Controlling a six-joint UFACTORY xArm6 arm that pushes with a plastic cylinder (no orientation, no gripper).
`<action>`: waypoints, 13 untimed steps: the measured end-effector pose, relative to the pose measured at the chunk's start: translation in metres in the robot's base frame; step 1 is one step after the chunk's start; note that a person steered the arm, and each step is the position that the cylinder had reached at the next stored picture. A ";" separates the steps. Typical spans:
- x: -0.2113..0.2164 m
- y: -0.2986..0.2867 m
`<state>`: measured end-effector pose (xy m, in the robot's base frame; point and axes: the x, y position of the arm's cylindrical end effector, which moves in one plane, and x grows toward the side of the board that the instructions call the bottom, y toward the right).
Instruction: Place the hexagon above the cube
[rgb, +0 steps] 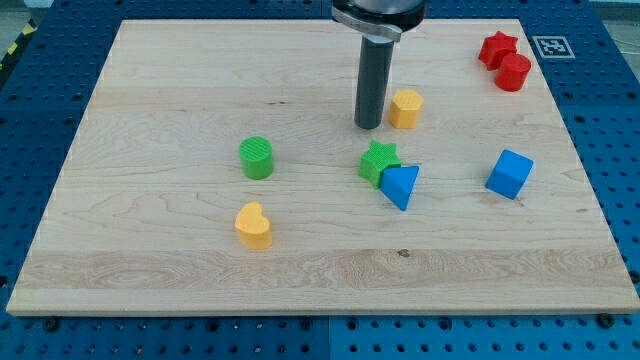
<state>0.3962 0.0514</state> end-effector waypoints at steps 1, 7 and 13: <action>-0.006 0.005; -0.013 0.035; -0.012 0.081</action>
<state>0.3838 0.1321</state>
